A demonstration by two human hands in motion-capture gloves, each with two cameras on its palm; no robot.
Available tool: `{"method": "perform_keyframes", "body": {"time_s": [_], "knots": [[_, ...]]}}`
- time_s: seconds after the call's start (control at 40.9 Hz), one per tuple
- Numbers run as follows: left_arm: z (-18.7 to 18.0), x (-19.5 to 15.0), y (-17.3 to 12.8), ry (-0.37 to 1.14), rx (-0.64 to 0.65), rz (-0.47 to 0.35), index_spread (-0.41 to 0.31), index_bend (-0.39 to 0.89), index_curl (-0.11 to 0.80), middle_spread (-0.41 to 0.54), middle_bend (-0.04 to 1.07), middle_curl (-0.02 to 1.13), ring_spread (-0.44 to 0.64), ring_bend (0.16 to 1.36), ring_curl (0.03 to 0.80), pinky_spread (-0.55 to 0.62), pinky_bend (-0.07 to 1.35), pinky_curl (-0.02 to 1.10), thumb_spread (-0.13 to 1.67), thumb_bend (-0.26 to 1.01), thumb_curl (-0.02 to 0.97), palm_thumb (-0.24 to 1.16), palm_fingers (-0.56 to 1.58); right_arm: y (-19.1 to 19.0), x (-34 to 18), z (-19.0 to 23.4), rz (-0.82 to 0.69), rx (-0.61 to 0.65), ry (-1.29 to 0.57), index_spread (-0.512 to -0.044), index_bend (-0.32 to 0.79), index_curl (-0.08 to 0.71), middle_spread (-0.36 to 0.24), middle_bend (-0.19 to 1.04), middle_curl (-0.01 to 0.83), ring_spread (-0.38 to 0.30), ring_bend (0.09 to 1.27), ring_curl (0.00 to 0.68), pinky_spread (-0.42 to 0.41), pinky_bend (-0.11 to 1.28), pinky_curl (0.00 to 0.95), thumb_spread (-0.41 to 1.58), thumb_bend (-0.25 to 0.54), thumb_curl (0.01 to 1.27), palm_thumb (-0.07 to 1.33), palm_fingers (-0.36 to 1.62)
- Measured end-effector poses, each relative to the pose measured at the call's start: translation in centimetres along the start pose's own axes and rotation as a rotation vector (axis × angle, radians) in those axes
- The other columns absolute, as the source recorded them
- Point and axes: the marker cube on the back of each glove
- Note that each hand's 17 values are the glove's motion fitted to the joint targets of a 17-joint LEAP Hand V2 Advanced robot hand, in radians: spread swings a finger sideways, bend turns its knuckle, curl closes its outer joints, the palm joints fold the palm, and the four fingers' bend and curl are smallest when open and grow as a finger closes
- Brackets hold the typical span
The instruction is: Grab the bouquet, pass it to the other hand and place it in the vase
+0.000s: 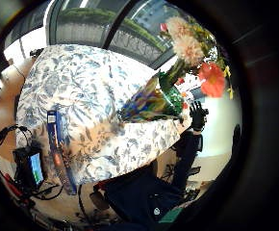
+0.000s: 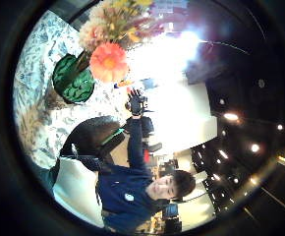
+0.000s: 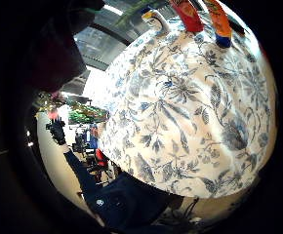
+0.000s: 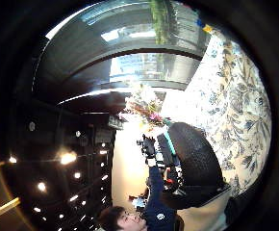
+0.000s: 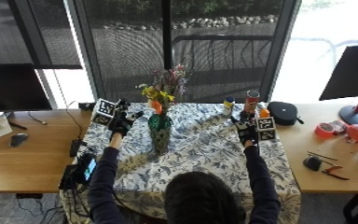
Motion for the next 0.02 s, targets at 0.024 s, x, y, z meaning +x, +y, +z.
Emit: {"method": "perform_keyframes", "body": {"time_s": [0.024], "knots": [[-0.15,-0.01,-0.06,0.002,0.005,0.002,0.110,0.06,0.190,0.343,0.17,0.36,0.44,0.62,0.316,0.48,0.44,0.34,0.86,-0.04,0.339,0.40,-0.17,-0.17,0.09,0.00,-0.002,0.000,-0.005,-0.347,0.15,0.247,-0.044,0.19,0.351,0.014,0.41,0.302,0.212,0.44,0.339,1.09,-0.021,0.35,0.65,0.26]]}}
